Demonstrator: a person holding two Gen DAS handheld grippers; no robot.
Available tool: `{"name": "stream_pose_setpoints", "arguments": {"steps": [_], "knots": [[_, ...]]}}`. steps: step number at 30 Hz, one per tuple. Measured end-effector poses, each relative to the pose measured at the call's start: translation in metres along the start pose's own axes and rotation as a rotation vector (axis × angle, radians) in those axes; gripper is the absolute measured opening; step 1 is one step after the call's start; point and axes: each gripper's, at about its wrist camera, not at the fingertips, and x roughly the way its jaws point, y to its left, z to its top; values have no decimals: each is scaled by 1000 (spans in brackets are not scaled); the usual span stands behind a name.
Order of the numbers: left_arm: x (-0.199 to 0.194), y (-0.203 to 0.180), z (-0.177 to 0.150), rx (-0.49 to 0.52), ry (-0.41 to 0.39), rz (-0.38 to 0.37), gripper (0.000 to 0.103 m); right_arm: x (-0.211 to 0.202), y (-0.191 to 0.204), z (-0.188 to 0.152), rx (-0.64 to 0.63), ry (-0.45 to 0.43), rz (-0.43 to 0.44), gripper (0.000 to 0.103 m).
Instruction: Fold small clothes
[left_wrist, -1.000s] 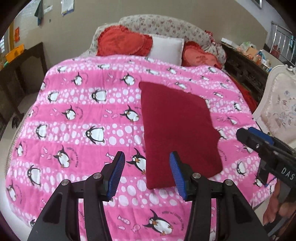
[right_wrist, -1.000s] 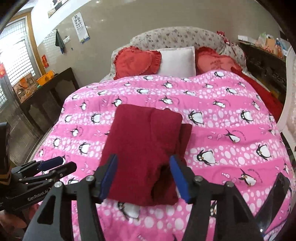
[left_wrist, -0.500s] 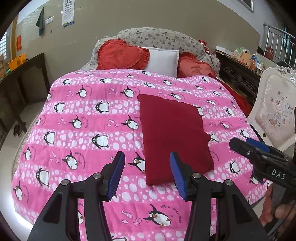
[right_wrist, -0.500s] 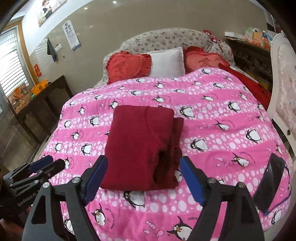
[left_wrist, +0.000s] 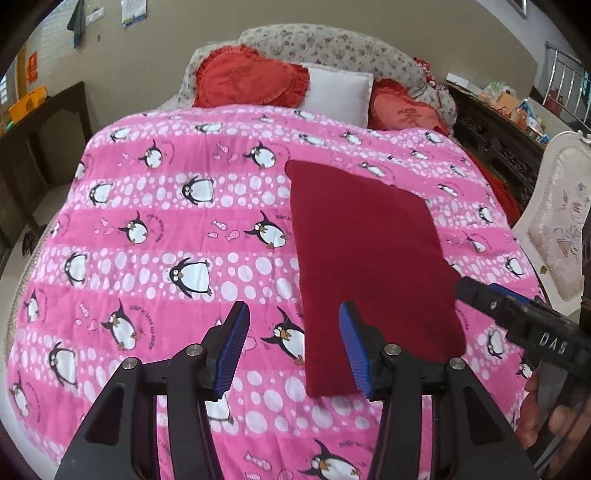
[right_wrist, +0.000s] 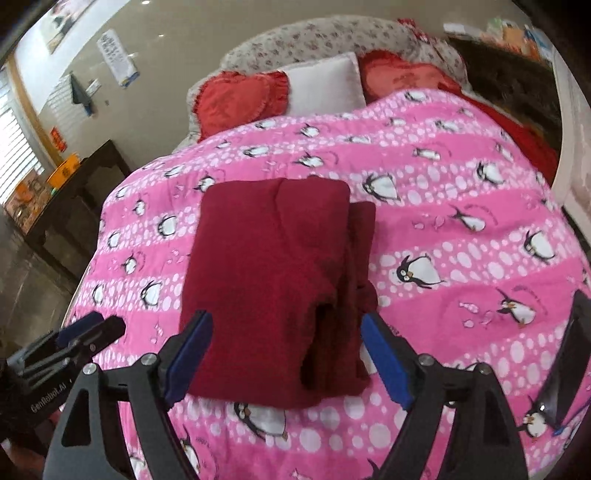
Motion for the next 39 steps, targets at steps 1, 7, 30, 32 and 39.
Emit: {"name": "stream_pose_setpoints", "arguments": {"steps": [1, 7, 30, 32, 39], "knots": [[7, 1, 2, -3, 9, 1, 29, 4, -3, 3, 9, 5, 4, 86], [38, 6, 18, -54, 48, -105, 29, 36, -16, 19, 33, 39, -1, 88], [146, -3, 41, -168, 222, -349, 49, 135, -68, 41, 103, 93, 264, 78], [140, -5, 41, -151, 210, -340, 40, 130, -63, 40, 92, 86, 286, 68], [89, 6, 47, -155, 210, -329, 24, 90, -31, 49, 50, 90, 310, 53]]}}
